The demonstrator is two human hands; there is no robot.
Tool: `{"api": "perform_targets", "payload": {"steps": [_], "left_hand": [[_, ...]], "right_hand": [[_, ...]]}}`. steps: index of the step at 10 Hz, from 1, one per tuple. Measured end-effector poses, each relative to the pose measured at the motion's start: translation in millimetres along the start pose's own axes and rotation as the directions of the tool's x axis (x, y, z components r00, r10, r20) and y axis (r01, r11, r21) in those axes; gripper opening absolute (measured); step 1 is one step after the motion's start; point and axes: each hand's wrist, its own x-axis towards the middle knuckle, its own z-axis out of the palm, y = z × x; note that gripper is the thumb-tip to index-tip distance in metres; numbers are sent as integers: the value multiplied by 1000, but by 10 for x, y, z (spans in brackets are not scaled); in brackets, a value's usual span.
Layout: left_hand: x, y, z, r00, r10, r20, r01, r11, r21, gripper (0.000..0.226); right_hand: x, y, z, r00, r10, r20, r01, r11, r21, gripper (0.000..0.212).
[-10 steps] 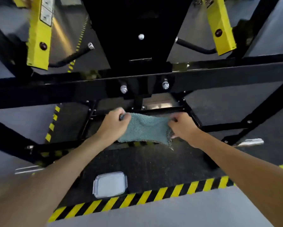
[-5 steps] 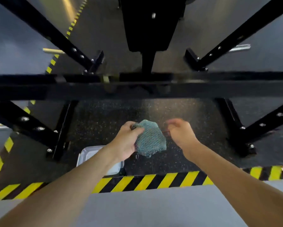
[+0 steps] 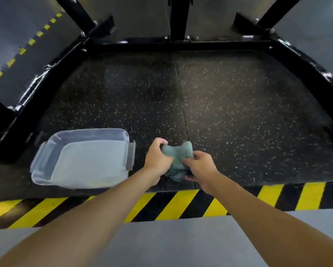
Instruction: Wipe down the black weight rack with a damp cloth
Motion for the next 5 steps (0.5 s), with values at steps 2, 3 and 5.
{"api": "perform_targets", "payload": {"steps": [2, 3, 5], "left_hand": [[118, -563, 152, 993, 38, 112, -96, 811, 577, 48], [27, -579, 137, 989, 83, 123, -140, 789, 599, 49], [-6, -272, -52, 991, 119, 59, -133, 904, 406, 27]], "right_hand": [[241, 439, 98, 994, -73, -86, 7, 801, -599, 27], [240, 404, 94, 994, -92, -52, 37, 764, -644, 31], [-24, 52, 63, 991, -80, -106, -5, 777, -630, 29]]}}
